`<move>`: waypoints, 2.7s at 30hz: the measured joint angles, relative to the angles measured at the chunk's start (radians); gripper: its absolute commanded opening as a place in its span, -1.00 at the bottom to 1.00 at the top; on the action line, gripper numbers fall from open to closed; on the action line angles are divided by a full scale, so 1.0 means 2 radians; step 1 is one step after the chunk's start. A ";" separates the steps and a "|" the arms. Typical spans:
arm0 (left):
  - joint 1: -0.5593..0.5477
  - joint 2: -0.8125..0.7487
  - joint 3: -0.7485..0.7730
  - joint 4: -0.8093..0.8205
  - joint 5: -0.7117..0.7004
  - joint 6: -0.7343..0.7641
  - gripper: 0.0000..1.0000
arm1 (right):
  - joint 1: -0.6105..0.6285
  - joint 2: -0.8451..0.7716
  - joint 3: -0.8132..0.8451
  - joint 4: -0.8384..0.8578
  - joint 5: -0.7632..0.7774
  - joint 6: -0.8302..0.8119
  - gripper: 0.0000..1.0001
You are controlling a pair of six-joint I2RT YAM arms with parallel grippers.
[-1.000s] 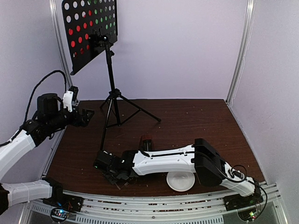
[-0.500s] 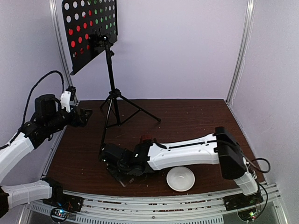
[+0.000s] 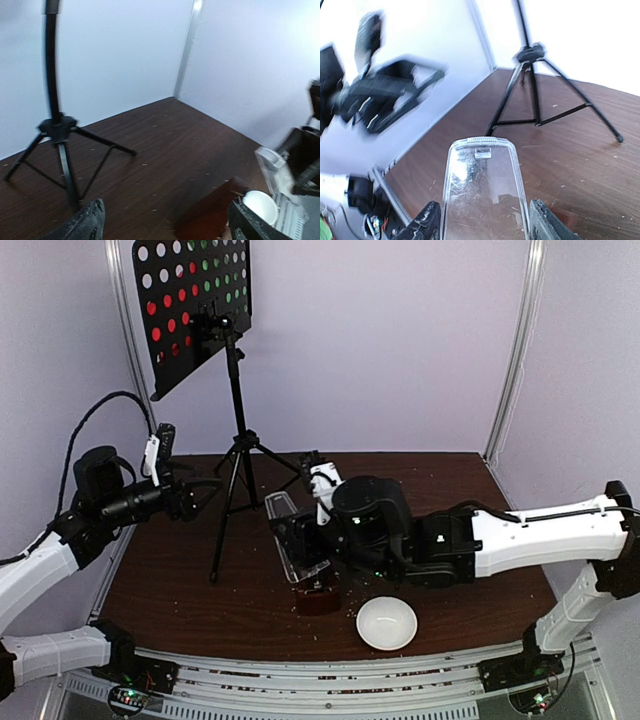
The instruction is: Pack up the instrument practice props
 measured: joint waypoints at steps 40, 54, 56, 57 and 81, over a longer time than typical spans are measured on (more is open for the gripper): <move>-0.314 0.231 0.012 0.335 0.037 -0.193 -0.49 | -0.067 -0.128 -0.252 0.420 -0.063 0.028 0.09; -0.316 0.241 0.017 0.340 0.017 -0.211 -0.71 | -0.068 -0.128 -0.257 0.425 -0.065 0.026 0.10; -0.316 0.241 0.017 0.341 0.017 -0.214 -0.83 | -0.068 -0.128 -0.258 0.425 -0.064 0.025 0.10; -0.317 0.241 0.017 0.341 0.017 -0.215 -0.84 | -0.068 -0.128 -0.259 0.425 -0.064 0.025 0.10; -0.318 0.240 0.003 0.335 0.062 -0.182 -1.00 | -0.138 -0.208 -0.282 0.344 -0.234 0.056 0.97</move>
